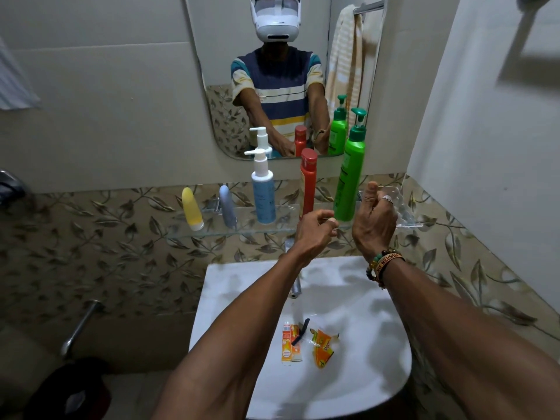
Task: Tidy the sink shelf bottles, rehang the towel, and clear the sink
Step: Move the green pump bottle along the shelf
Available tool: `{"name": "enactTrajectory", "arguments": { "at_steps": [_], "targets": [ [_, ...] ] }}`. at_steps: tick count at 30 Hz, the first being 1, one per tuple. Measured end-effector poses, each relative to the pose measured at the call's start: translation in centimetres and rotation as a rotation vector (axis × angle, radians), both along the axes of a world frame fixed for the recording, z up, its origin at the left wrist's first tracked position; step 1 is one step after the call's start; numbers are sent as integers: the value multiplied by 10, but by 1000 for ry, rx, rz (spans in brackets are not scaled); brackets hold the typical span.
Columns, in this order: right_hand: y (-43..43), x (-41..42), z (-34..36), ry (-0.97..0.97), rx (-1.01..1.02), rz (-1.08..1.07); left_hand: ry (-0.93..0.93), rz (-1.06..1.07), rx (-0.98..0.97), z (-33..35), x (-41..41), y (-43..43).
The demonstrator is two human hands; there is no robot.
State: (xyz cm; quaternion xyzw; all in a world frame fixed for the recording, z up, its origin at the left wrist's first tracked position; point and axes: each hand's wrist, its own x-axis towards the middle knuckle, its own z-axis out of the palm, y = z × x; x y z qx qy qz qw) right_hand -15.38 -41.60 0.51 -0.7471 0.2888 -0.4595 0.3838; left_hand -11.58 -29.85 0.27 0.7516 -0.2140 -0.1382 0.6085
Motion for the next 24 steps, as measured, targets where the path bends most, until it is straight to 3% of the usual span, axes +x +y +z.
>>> {"name": "enactTrajectory", "arguments": {
  "at_steps": [15, 24],
  "targets": [
    [35, -8, -1, 38, 4, 41, -96, 140, -24, -1, -3, 40],
    [63, -10, 12, 24, -34, -53, -650, 123, 188, 5, 11, 73]
  ]
}}
